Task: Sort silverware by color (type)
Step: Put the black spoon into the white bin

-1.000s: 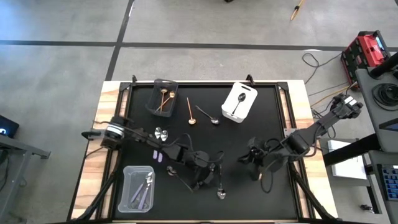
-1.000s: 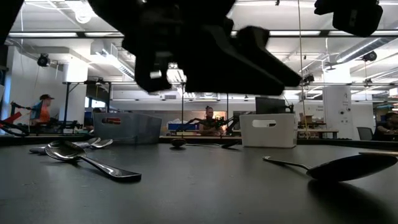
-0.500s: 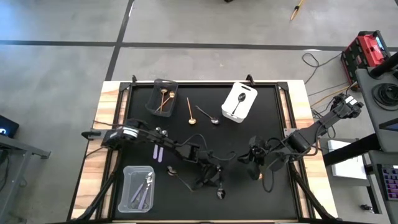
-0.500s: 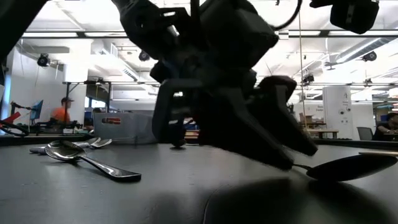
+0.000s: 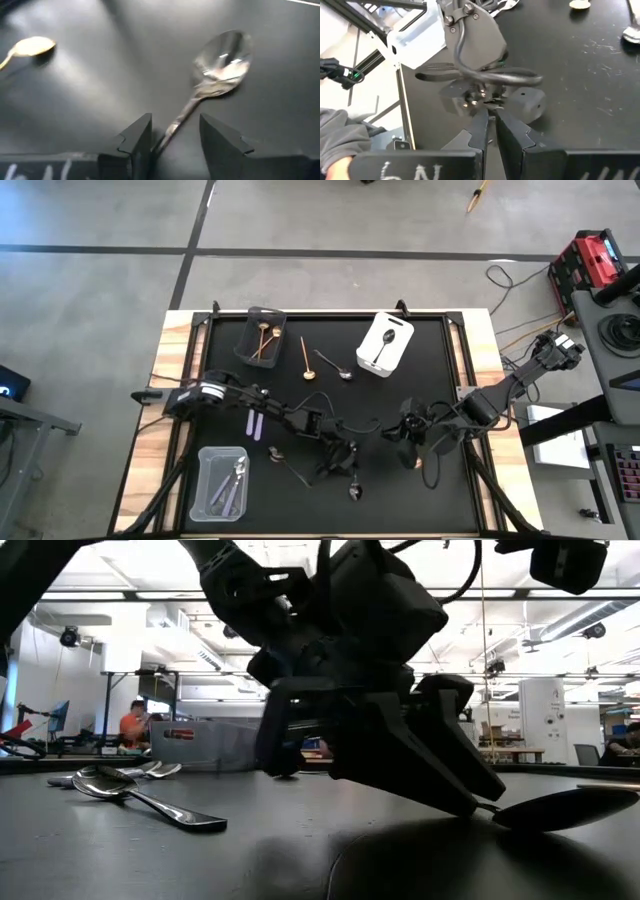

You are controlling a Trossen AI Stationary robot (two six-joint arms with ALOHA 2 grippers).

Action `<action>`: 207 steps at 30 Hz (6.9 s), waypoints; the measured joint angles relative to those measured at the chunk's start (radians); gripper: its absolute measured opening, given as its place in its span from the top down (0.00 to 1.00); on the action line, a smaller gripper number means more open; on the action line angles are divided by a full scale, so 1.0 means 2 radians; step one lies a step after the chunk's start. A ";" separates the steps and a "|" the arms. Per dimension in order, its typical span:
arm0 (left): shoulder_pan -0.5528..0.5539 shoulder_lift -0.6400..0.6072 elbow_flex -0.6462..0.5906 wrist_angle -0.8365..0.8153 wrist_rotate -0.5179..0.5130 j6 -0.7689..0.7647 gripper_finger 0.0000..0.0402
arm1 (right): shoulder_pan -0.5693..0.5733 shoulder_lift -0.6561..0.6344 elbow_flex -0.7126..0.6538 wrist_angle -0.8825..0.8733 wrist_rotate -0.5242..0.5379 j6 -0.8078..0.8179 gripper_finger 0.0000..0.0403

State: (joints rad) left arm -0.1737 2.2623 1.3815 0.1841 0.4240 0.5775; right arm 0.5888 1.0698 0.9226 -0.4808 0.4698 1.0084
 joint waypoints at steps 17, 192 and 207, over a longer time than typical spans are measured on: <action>0.015 0.007 -0.002 0.011 -0.026 -0.010 0.74 | 0.000 0.000 0.000 0.000 0.002 0.001 0.93; 0.063 -0.058 -0.108 0.163 -0.029 -0.120 0.64 | 0.004 0.038 0.069 -0.116 0.076 -0.048 0.93; 0.069 0.000 -0.055 0.120 -0.039 -0.104 0.49 | 0.005 0.028 0.041 -0.093 0.076 -0.042 0.93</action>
State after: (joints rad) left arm -0.0360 2.2624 1.2707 0.4245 0.3462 0.3696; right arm 0.5980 1.1252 1.0039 -0.6666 0.6209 0.9251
